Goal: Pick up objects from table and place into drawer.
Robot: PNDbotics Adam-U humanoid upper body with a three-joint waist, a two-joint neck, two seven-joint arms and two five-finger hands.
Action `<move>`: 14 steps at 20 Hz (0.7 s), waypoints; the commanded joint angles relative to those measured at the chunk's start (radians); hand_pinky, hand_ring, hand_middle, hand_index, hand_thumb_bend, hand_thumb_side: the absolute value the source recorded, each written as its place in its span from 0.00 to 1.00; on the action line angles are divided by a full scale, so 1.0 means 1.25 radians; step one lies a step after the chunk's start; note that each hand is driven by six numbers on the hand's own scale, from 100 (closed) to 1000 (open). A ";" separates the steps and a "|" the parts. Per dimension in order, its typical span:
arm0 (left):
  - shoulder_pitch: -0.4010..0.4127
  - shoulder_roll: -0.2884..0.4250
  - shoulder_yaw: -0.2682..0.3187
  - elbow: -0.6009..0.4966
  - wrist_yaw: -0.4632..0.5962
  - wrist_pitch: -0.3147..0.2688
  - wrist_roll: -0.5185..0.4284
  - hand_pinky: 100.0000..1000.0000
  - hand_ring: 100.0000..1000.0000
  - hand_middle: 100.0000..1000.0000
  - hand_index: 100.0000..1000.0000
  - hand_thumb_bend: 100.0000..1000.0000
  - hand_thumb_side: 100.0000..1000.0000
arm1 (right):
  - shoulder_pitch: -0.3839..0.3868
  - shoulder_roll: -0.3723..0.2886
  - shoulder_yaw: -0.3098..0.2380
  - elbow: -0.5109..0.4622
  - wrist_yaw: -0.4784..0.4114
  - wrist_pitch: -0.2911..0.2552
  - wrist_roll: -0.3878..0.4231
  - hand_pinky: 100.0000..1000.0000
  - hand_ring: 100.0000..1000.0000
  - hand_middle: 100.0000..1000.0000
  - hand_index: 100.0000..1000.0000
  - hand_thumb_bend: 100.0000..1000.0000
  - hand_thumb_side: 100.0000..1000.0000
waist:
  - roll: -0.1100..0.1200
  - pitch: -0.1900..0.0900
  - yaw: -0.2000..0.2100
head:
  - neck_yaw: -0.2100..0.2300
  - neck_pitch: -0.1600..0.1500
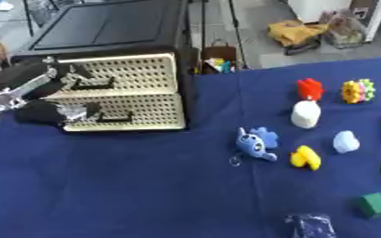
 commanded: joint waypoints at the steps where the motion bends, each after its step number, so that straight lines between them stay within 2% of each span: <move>1: -0.018 0.016 0.010 0.018 -0.010 -0.007 0.002 0.00 0.00 0.00 0.82 0.40 0.65 | -0.014 -0.010 -0.005 -0.012 -0.002 -0.033 -0.030 0.55 0.69 0.66 0.69 0.00 1.00 | -0.001 -0.010 -0.002 | 0.005 -0.012; 14: -0.032 0.007 0.022 0.069 -0.065 -0.025 0.034 0.00 0.00 0.00 0.81 0.42 0.66 | -0.013 -0.009 -0.006 -0.012 -0.002 -0.035 -0.030 0.54 0.69 0.66 0.69 0.00 1.00 | -0.003 0.005 -0.013 | 0.017 -0.030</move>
